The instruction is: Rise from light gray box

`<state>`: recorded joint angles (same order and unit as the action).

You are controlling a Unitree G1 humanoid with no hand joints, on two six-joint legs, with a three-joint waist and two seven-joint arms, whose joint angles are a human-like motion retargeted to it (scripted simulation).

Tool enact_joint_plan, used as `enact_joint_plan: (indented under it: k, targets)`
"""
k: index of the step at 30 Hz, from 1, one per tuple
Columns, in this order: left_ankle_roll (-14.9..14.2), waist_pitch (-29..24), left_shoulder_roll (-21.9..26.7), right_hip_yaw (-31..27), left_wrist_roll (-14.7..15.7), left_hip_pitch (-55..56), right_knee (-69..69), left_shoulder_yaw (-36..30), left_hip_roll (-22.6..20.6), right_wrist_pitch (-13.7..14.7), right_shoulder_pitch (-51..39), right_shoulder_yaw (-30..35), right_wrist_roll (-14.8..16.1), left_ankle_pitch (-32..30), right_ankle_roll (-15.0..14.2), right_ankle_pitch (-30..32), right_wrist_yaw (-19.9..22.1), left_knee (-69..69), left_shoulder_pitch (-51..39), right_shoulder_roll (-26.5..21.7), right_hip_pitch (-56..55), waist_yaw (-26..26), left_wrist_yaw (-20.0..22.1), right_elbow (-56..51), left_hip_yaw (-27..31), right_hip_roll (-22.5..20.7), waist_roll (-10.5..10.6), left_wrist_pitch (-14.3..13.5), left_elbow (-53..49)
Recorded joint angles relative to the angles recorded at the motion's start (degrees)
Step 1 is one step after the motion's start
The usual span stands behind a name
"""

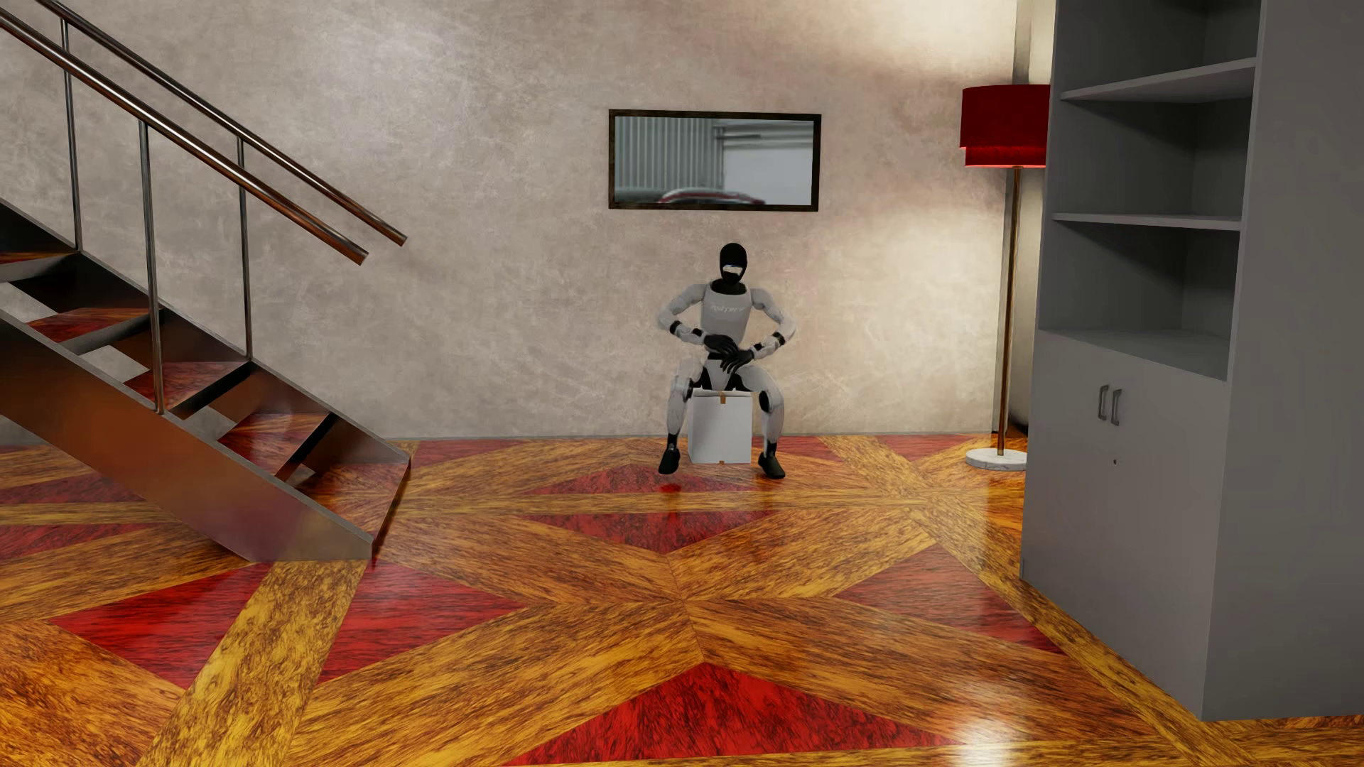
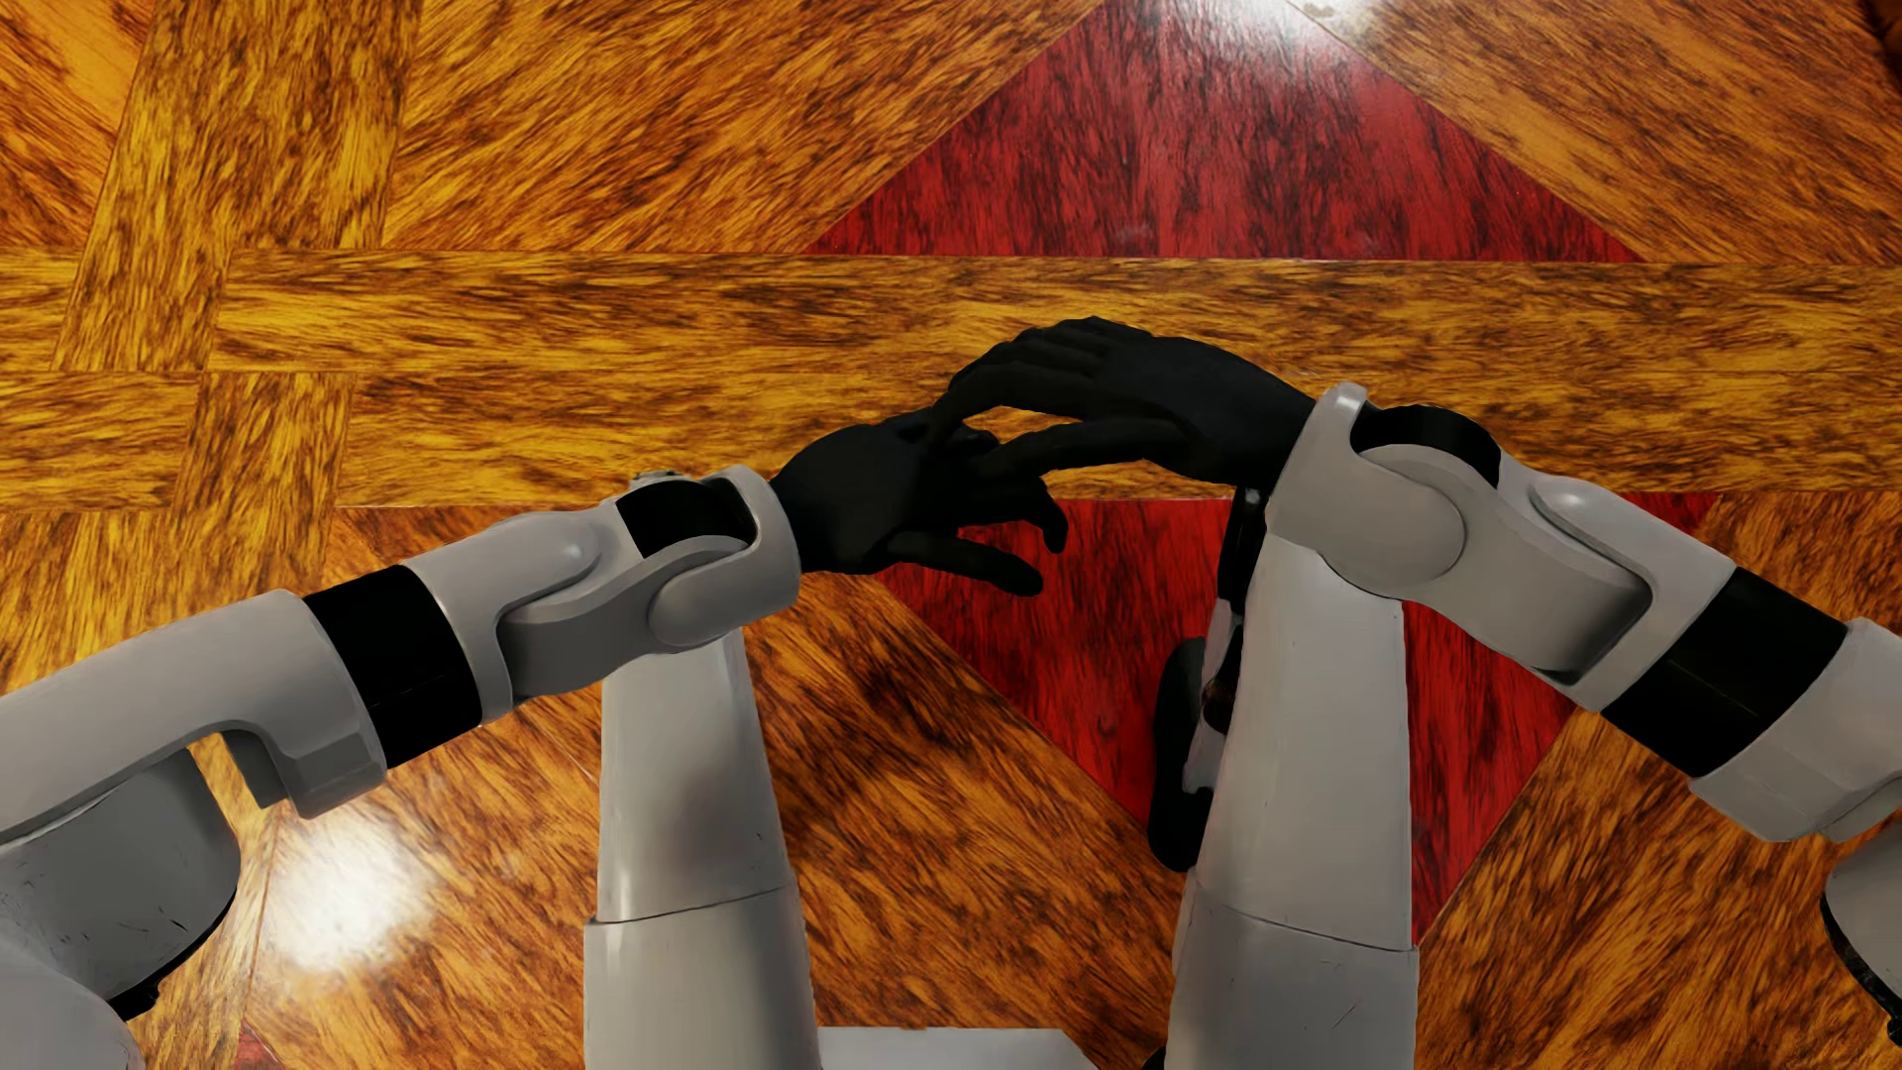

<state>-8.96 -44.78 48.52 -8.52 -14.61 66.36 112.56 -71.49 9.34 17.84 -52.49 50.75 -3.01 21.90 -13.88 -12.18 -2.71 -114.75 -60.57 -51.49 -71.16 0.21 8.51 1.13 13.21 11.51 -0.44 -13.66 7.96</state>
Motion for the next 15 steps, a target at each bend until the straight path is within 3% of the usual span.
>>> enact_joint_plan:
  k: [3,6,11,15]
  targets:
    - [-1.5,-3.4,4.9,-1.3,2.6,7.3,1.3,-0.9,0.1,2.3,-5.4,2.6,2.9,1.2,-0.8,-1.6,9.2,-0.8,-4.3,-4.1,-7.6,0.1,9.2,-5.9,0.6,0.0,0.5,-1.6,-6.9]
    - [-2.4,-5.9,8.7,-2.2,2.8,12.7,1.3,-0.2,-0.1,3.7,-10.2,4.5,3.8,3.1,-0.9,-3.8,13.0,-0.4,-6.1,-6.8,-13.7,-0.3,15.2,-11.1,0.9,-0.7,1.1,-3.2,-10.8]
    - [0.3,-6.1,7.9,-1.2,2.0,13.3,-3.6,1.0,-2.1,3.5,-10.5,3.8,2.1,4.9,1.4,-6.6,12.6,4.5,-5.7,-4.2,-14.0,-0.5,13.7,-10.4,0.1,-3.5,1.4,-3.0,-10.9]
    - [1.7,-3.8,0.8,1.0,-1.4,5.7,-16.2,5.9,-1.8,2.0,-3.3,-1.4,-3.0,3.9,2.5,-6.6,7.5,16.7,0.7,3.5,-4.8,-0.4,7.3,0.9,-1.8,-4.5,1.1,-2.6,0.6]
